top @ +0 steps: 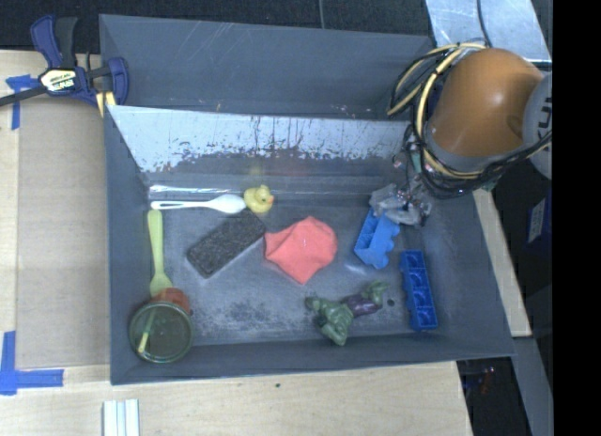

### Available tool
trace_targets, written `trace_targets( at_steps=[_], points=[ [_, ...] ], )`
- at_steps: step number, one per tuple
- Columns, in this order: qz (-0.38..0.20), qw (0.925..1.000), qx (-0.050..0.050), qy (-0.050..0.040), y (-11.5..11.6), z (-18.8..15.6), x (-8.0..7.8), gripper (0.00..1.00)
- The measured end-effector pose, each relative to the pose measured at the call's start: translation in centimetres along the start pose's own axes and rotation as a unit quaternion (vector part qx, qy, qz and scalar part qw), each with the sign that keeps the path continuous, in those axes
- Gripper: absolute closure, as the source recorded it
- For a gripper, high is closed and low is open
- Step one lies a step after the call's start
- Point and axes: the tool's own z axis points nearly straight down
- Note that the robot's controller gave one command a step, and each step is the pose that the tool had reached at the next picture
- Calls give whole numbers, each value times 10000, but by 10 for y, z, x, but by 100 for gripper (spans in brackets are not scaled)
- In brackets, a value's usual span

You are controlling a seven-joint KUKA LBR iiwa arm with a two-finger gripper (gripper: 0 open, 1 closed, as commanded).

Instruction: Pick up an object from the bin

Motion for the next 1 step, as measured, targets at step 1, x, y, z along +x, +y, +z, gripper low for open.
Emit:
trace_targets(
  at_steps=[1],
  points=[
    [10,10000,7,-9,-2,-81,-1,100]
  ],
)
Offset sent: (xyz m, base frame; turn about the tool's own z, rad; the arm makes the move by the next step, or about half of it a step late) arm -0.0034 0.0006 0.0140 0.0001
